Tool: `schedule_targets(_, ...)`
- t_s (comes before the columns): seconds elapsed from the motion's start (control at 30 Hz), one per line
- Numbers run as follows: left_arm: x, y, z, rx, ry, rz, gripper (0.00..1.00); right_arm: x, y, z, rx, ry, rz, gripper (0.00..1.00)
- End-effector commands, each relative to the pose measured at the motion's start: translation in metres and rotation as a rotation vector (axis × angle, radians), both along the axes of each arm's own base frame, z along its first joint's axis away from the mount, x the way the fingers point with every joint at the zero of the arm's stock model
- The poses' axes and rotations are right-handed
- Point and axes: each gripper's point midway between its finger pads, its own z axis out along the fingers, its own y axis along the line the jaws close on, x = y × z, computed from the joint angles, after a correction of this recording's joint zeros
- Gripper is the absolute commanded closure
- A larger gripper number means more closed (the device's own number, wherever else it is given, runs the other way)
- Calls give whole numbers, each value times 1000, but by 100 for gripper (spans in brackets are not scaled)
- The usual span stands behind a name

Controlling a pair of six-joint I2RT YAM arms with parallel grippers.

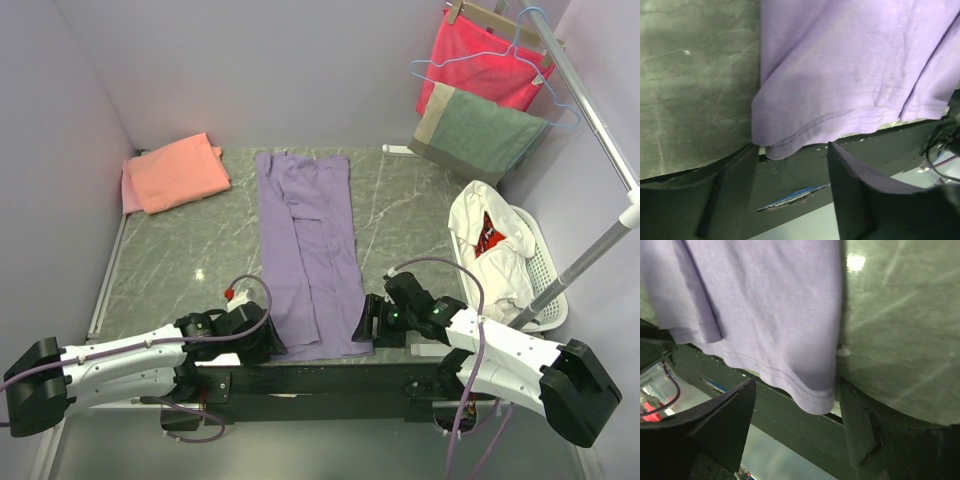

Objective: Fold and stack the t-shirts
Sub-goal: Grab the bottom of the folded rectangular tshirt with both arms

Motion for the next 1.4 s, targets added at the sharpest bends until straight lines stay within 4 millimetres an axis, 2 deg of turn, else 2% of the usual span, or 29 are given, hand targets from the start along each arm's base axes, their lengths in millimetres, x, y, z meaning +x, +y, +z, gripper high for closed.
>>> schedule_targets(0.0,-10,39,-33,155,30,42,39,-9,-10,-23,-62,28,5,26)
schedule_targets(0.07,-7,42,-31,167,22,64,29,-9,-10,-23,-70,32,10,26)
schedule_targets(0.1,-8,45,-30,170,20,69,13,-9,-10,-24,-71,30,10,26)
schedule_targets(0.23,-2,46,-21,158,-12,100,7,-6,-11,-23,-80,18,12,24)
schedule_targets(0.3,4,47,-20,164,-34,127,0,-5,-11,-22,-85,14,10,23)
schedule_targets(0.43,12,50,-20,227,-47,157,1,-4,-11,-20,-80,10,1,23)
schedule_targets(0.47,15,47,-17,233,-53,153,3,-5,-11,-20,-74,7,3,23)
schedule_targets(0.5,16,46,-22,265,-46,139,12,-5,-10,-20,-70,10,1,24)
schedule_targets(0.53,18,38,-20,245,-48,129,15,-5,-10,-21,-67,13,0,24)
schedule_targets(0.57,18,37,-22,251,-47,114,23,-8,-10,-21,-61,20,5,25)
schedule_targets(0.63,17,33,-25,255,-39,93,33,-8,-7,-21,-48,19,10,27)
schedule_targets(0.67,18,29,-27,252,-41,86,42,-8,-6,-21,-45,24,13,28)
schedule_targets(0.73,18,25,-27,246,-36,72,53,-8,-4,-19,-41,21,19,37)
schedule_targets(0.77,18,25,-28,252,-33,69,64,-8,-4,-19,-40,20,20,39)
schedule_targets(0.83,16,25,-30,250,-27,58,77,-7,-2,-17,-28,9,24,52)
schedule_targets(0.87,15,22,-29,234,-23,52,88,-7,-2,-17,-27,5,26,65)
schedule_targets(0.93,13,21,-28,223,-20,40,97,-6,-1,-14,-24,-4,29,81)
schedule_targets(0.97,11,19,-25,208,-16,32,99,-6,-2,-13,-24,-6,33,95)
schedule_targets(1.0,8,21,-24,215,-5,30,99,-7,-2,-12,-25,-8,32,100)
schedule_targets(1.17,-4,13,-10,149,16,0,99,-13,-4,-2,-5,-15,44,100)
schedule_targets(1.3,-17,10,-6,143,47,-28,99,-23,-6,2,9,-1,76,100)
schedule_targets(1.37,-17,5,-4,134,42,-35,99,-23,-4,7,21,-7,82,100)
